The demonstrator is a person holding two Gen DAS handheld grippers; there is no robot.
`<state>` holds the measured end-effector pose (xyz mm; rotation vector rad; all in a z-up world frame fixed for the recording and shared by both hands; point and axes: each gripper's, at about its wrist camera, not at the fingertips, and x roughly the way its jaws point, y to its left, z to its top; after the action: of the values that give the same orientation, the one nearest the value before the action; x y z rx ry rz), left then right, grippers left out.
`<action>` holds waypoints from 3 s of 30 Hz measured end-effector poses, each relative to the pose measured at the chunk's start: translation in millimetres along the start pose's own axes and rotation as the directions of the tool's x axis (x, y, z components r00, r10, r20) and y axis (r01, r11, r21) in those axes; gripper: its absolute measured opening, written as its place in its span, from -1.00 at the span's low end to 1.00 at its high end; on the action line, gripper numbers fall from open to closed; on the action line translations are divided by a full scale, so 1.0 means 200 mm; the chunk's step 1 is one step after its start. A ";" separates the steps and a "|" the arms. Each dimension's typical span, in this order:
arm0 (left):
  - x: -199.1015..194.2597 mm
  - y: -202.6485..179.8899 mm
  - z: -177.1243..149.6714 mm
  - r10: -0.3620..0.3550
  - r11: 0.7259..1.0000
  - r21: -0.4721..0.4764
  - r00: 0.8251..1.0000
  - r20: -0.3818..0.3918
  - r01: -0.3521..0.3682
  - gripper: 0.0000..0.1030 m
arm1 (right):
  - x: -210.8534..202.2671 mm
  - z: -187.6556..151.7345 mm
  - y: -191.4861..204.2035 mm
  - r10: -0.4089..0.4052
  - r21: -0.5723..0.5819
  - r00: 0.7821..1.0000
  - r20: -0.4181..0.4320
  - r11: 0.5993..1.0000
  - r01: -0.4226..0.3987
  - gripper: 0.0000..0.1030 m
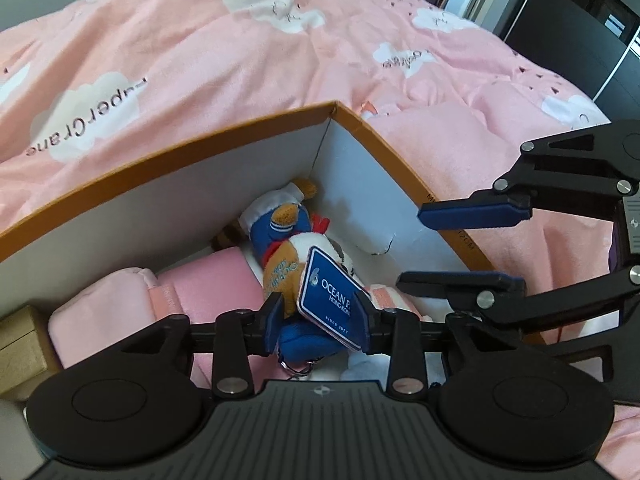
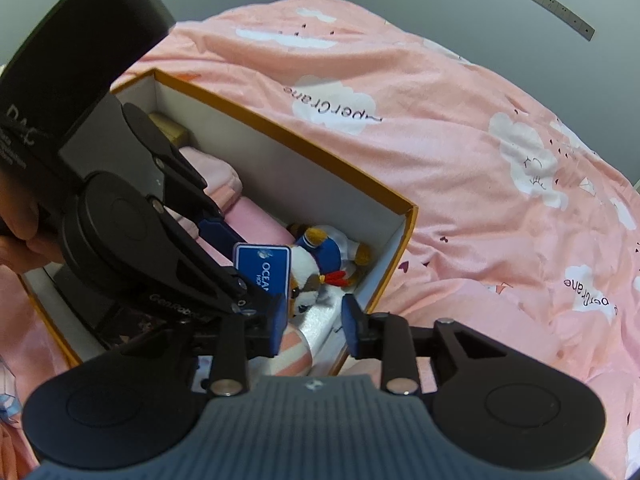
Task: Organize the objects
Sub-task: 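Open both grippers and release the plush toys inside the box, then move both grippers out to the yellow tape measure and orange crocheted ball, then grasp the yellow tape measure with the left gripper while the right grasps the orange ball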
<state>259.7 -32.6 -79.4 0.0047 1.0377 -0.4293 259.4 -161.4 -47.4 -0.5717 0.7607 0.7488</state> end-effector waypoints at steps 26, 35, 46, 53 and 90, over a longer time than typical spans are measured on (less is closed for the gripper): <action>-0.63 -0.31 -0.52 -0.029 0.997 -0.064 0.985 0.171 0.041 -0.08 | -0.58 -0.39 0.31 -0.010 0.346 0.988 0.156 0.937 -0.045 0.10; -0.39 -0.34 -0.79 0.082 0.985 -0.153 0.997 -0.007 -0.082 -0.10 | -0.44 -0.69 0.47 0.028 0.443 0.996 -0.087 0.896 0.014 -0.19; -0.30 -0.30 -0.92 0.045 0.964 -0.259 0.997 -0.066 -0.061 -0.10 | -0.29 -0.80 0.55 0.105 0.463 0.969 -0.222 0.886 0.010 -0.26; -0.29 -0.27 -0.94 0.013 0.953 -0.300 0.997 -0.074 -0.035 -0.07 | -0.25 -0.82 0.55 0.141 0.490 0.961 -0.237 0.872 -0.007 -0.26; -0.08 -0.31 -0.89 -0.024 0.922 -0.386 0.992 -0.122 -0.025 0.38 | -0.21 -0.85 0.41 0.076 0.612 0.986 -0.152 0.790 0.033 -0.25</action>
<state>82.9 -48.3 -145.5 -0.3259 1.2324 -0.2183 106.5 -245.6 -132.9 -0.0264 1.1111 0.4300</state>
